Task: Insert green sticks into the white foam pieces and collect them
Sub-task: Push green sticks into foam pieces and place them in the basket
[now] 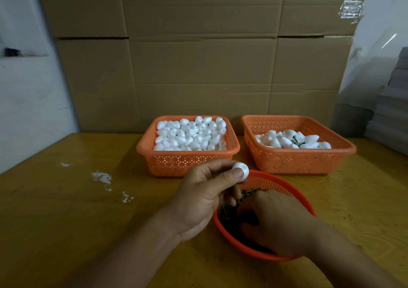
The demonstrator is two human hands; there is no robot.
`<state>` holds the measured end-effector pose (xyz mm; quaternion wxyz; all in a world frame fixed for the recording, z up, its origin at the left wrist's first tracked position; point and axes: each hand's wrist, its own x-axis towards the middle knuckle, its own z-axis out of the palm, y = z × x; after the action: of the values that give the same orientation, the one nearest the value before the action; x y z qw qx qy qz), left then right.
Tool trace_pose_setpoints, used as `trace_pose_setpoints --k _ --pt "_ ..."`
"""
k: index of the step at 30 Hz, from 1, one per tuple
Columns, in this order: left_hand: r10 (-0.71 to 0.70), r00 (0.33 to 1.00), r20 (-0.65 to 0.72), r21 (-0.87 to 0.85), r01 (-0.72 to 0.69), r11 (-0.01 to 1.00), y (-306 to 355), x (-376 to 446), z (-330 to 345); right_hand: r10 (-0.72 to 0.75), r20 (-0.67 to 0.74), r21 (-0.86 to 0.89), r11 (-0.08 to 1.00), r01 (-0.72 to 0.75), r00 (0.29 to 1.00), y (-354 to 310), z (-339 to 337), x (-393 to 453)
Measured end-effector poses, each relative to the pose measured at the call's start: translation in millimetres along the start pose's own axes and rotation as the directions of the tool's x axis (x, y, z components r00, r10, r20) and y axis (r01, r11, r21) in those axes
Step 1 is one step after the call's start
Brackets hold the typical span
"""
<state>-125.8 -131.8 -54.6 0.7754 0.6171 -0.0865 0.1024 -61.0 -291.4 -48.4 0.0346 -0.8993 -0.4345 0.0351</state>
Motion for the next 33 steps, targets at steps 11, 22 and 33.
trace_pose_setpoints --k 11,22,33 --pt "-0.092 0.994 -0.059 -0.107 0.086 0.991 1.5 2.0 -2.5 -0.018 -0.046 0.072 0.997 0.022 0.999 3.6 2.9 1.6" --pt "-0.097 0.994 -0.054 -0.140 0.089 0.986 -0.9 2.4 -5.0 -0.072 -0.023 0.032 0.997 0.073 0.997 2.9 0.1 1.4" --pt "-0.133 0.991 -0.034 -0.162 0.126 0.979 -1.0 3.4 -8.3 -0.007 -0.172 0.142 0.989 0.032 0.985 8.7 -2.7 -1.7"
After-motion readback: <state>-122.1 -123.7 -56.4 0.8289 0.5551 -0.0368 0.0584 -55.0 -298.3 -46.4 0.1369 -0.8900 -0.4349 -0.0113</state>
